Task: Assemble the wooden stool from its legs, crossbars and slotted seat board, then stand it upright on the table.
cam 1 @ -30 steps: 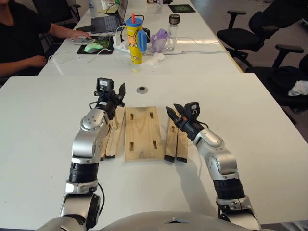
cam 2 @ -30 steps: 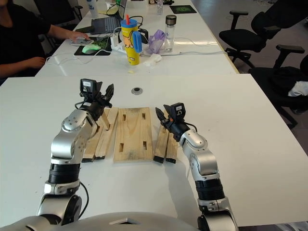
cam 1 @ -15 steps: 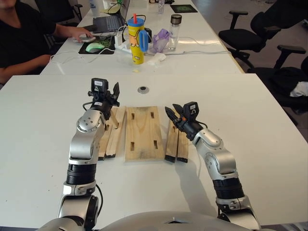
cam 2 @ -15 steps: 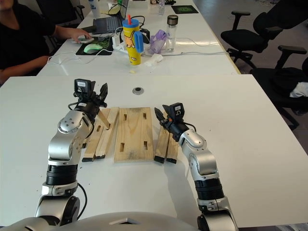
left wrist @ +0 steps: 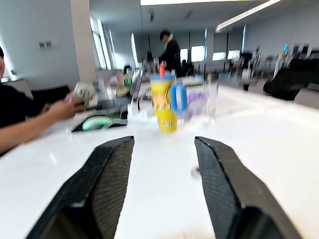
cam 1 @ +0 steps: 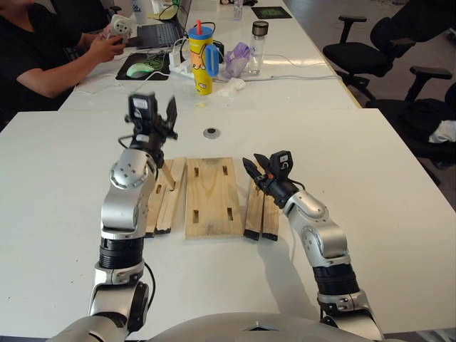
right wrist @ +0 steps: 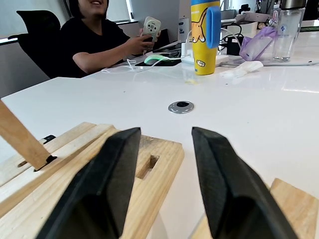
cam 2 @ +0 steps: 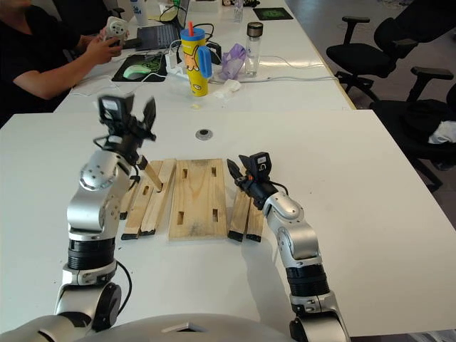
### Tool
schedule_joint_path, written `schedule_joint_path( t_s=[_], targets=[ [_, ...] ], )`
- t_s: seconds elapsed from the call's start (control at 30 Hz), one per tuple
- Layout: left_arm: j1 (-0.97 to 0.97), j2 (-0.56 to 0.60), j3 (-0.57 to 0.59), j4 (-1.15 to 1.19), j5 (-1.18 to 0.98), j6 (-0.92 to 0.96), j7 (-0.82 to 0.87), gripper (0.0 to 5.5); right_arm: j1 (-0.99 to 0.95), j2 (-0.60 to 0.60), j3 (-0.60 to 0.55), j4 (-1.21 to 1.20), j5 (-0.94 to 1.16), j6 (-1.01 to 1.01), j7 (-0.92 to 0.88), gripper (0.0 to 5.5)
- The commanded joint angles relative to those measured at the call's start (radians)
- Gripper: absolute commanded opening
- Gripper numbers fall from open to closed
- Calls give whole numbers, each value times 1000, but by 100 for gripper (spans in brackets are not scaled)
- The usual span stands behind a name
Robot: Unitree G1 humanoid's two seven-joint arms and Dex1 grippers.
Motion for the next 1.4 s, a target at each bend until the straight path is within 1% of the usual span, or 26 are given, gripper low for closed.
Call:
schedule_joint_path(
  t_s=[0.03,0.2,0.27,0.37,0.47,0.53,0.67,0.8,1.03,1.23,1.4],
  targets=[
    [64,-5,9,112,-4,90,-6,226,-26,6,-2,21,-6,-13,1,187],
    [-32,-37,24,41,-32,-40,-11,226,-47,1,-10,44,-7,-28,3,187],
    [-47,-39,31,-17,-20,-97,3,226,-45,0,-12,47,-7,-33,2,187],
    [-48,-23,38,-91,8,-125,20,226,-47,-2,-12,54,-9,-39,0,187],
    [-31,-19,40,-173,19,-82,35,226,-57,-11,-16,62,-11,-39,5,187],
    [0,-6,13,-239,29,-41,20,226,-53,-17,-31,62,-8,-39,3,187],
    [118,22,-1,-349,20,25,-20,226,-33,-22,-32,51,-10,-38,10,187],
    [222,15,8,-413,16,50,-21,226,-25,-28,-22,44,-6,-28,22,187],
    [275,-24,-7,-431,26,63,12,226,-34,-39,-18,39,-4,-12,43,187],
    [315,-53,12,-393,28,100,48,226,-40,-42,-11,37,-2,2,56,187],
    [327,-73,13,-345,8,126,46,226,-43,-43,-9,39,-1,9,61,187]
  ],
)
